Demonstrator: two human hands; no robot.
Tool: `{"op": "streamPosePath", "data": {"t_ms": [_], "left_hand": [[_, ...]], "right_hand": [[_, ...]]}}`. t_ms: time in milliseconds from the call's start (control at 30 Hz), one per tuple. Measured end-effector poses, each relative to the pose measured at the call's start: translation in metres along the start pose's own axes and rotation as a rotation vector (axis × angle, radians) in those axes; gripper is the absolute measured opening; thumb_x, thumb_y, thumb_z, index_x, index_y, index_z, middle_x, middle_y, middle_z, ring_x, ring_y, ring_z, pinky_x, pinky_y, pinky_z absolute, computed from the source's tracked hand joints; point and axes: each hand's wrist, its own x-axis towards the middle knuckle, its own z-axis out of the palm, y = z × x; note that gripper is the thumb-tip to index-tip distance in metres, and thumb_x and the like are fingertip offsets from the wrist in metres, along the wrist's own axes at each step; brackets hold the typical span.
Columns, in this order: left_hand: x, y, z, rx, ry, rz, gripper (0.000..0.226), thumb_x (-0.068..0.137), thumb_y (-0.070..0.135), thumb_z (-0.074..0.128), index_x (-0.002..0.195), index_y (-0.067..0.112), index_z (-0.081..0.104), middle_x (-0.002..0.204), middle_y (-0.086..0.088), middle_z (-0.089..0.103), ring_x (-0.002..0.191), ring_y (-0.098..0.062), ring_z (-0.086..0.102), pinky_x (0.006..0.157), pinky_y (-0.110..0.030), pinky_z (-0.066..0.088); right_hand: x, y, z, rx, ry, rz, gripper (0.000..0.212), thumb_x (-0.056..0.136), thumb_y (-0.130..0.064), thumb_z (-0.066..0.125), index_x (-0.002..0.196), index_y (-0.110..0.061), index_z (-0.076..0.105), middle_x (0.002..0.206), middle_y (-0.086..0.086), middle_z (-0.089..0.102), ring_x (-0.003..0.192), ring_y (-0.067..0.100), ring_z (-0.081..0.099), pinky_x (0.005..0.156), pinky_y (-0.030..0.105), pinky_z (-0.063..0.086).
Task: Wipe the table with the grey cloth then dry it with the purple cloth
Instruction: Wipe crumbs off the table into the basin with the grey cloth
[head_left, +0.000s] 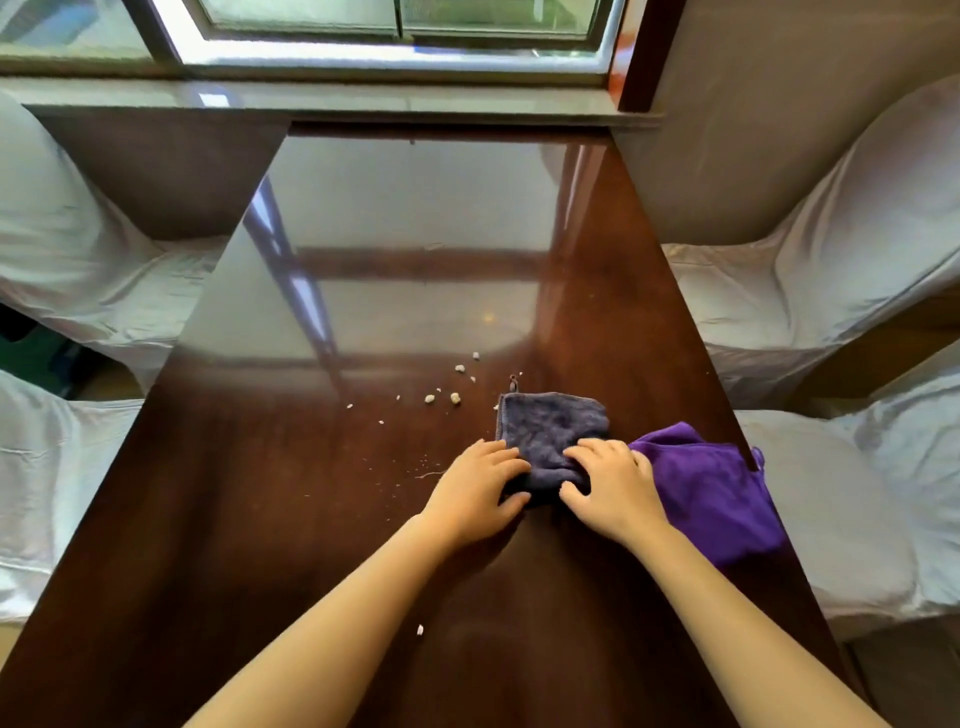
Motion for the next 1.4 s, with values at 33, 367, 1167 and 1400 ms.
{"op": "streamPosePath", "data": {"t_ms": [33, 367, 1167, 1400], "left_hand": [[-0.007, -0.006, -0.001, 0.018, 0.034, -0.008, 0.045, 0.086, 0.04, 0.05, 0.125, 0.018, 0.053, 0.139, -0.006, 0.05, 0.133, -0.023, 0.037, 0.115, -0.038, 0.02], [-0.083, -0.156, -0.031, 0.166, 0.316, -0.722, 0.053, 0.095, 0.043, 0.027, 0.145, 0.025, 0.018, 0.157, -0.005, 0.014, 0.145, -0.022, 0.008, 0.115, -0.054, 0.003], [-0.092, -0.209, -0.023, 0.231, 0.256, -0.906, 0.057, 0.091, 0.051, 0.011, 0.144, 0.033, 0.002, 0.158, -0.001, 0.002, 0.145, -0.021, -0.005, 0.113, -0.057, -0.005], [-0.091, -0.204, -0.025, 0.209, 0.274, -0.895, 0.054, 0.093, 0.044, 0.011, 0.144, 0.032, 0.002, 0.158, 0.0, 0.002, 0.145, -0.02, -0.006, 0.113, -0.057, -0.007]], "right_hand": [[0.004, -0.004, 0.0, 0.022, 0.042, 0.007, 0.045, 0.082, -0.038, 0.055, 0.124, -0.021, 0.054, 0.133, 0.001, 0.053, 0.124, 0.022, 0.042, 0.106, 0.043, 0.029], [0.049, -0.036, 0.043, -0.088, -0.07, 0.157, 0.071, 0.092, -0.059, 0.021, 0.148, -0.018, 0.002, 0.159, 0.01, -0.004, 0.144, 0.033, -0.007, 0.114, 0.056, -0.003], [0.189, -0.062, 0.047, -0.243, -0.111, -0.277, 0.058, 0.094, -0.051, 0.023, 0.145, -0.036, -0.001, 0.159, -0.001, -0.003, 0.145, 0.024, -0.006, 0.116, 0.05, -0.002], [0.19, -0.104, 0.057, -0.256, -0.124, -0.52, 0.059, 0.093, -0.054, 0.021, 0.145, -0.037, -0.002, 0.159, -0.005, -0.002, 0.145, 0.021, -0.006, 0.115, 0.046, -0.005]]}}
